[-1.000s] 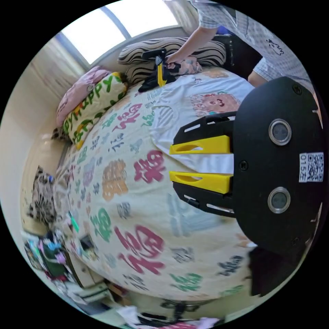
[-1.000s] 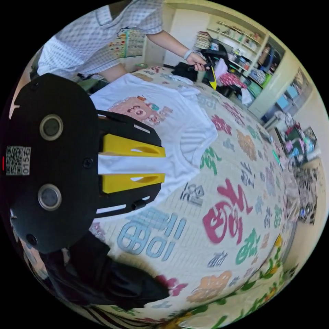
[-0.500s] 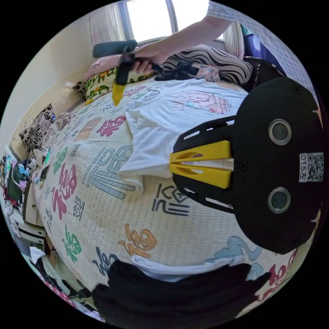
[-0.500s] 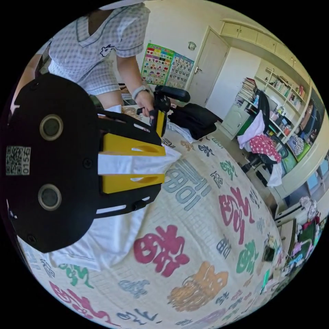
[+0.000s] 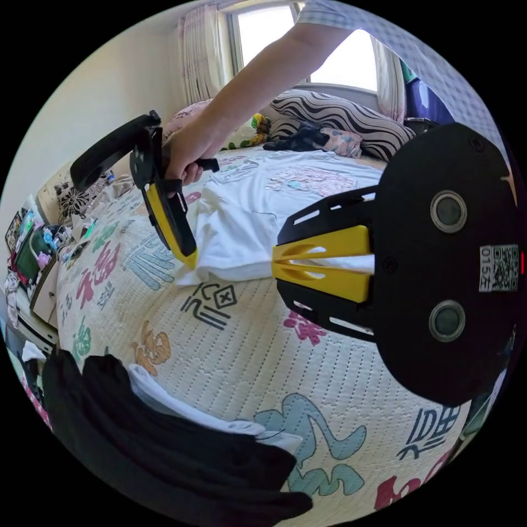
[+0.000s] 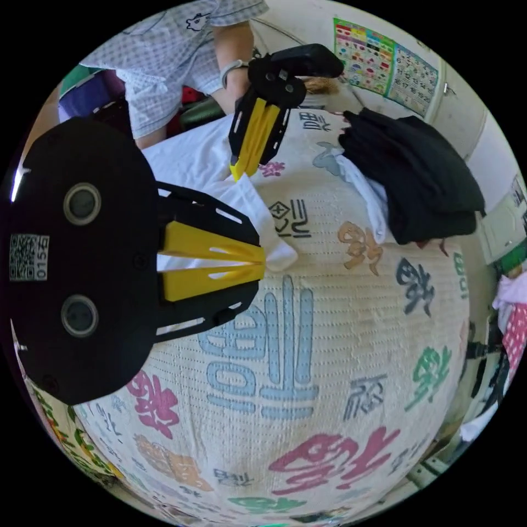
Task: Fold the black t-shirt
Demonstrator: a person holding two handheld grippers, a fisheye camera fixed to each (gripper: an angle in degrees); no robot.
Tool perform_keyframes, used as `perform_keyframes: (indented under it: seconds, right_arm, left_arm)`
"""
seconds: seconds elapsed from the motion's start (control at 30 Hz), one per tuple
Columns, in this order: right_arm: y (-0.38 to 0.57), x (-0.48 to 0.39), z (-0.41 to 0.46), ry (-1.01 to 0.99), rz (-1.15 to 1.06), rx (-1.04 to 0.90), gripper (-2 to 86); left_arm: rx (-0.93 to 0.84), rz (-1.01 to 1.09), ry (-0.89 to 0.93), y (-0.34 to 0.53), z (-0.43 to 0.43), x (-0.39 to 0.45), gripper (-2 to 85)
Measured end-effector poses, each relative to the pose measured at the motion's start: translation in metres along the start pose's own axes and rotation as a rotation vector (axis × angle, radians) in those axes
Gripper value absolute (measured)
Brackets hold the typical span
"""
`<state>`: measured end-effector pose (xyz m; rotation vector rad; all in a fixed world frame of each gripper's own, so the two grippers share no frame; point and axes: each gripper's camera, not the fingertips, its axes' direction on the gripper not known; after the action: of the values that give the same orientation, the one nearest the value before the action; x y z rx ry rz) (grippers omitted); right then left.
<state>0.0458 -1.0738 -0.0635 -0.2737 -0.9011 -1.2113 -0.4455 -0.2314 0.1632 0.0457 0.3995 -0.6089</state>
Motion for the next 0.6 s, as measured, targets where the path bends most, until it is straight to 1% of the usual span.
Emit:
perform_keyframes:
  seconds: [0.1, 0.13, 0.2, 0.3, 0.33, 0.4, 0.47, 0.5, 0.53, 0.57, 0.6]
  right_arm:
    - [0.007, 0.016, -0.025, 0.060, 0.123, 0.159, -0.6]
    - [0.009, 0.025, -0.034, 0.047, 0.176, 0.209, -0.5]
    - [0.009, 0.034, -0.039, 0.049, 0.229, 0.231, -0.2]
    - [0.006, 0.039, -0.020, 0.043, 0.279, 0.176, 1.1]
    - [0.008, 0.042, -0.013, 0.026, 0.320, 0.168, 2.8]
    - [0.020, 0.045, -0.012, -0.010, 0.376, 0.206, 5.7]
    - [0.044, 0.046, -0.027, -0.036, 0.416, 0.295, 6.6]
    - [0.070, 0.041, -0.043, -0.038, 0.422, 0.385, 6.7]
    - [0.104, 0.034, -0.061, -0.047, 0.420, 0.474, 6.6]
    - [0.123, 0.028, -0.070, -0.046, 0.417, 0.505, 6.5]
    - [0.166, 0.011, -0.085, -0.005, 0.425, 0.555, 6.3]
  left_arm:
    - [0.077, 0.025, -0.011, -0.010, -0.010, -0.003, -0.8]
    - [0.107, 0.030, -0.017, -0.017, -0.011, -0.005, -0.8]
    - [0.122, 0.022, -0.004, -0.029, -0.007, -0.010, -0.8]
    - [0.086, 0.029, -0.103, -0.041, 0.014, -0.016, -0.6]
    - [0.051, 0.029, -0.135, -0.042, 0.026, -0.019, -0.4]
    - [0.059, 0.032, -0.135, -0.038, 0.034, -0.022, 0.1]
    - [0.061, 0.011, -0.129, -0.030, 0.034, -0.024, 2.4]
    - [0.066, 0.009, -0.131, -0.027, 0.031, -0.023, 3.3]
    - [0.074, 0.030, -0.140, -0.018, 0.025, -0.019, 5.2]
    - [0.061, 0.074, -0.151, -0.006, 0.018, -0.012, 5.9]
    - [0.046, 0.097, -0.155, 0.001, 0.015, -0.008, 6.2]
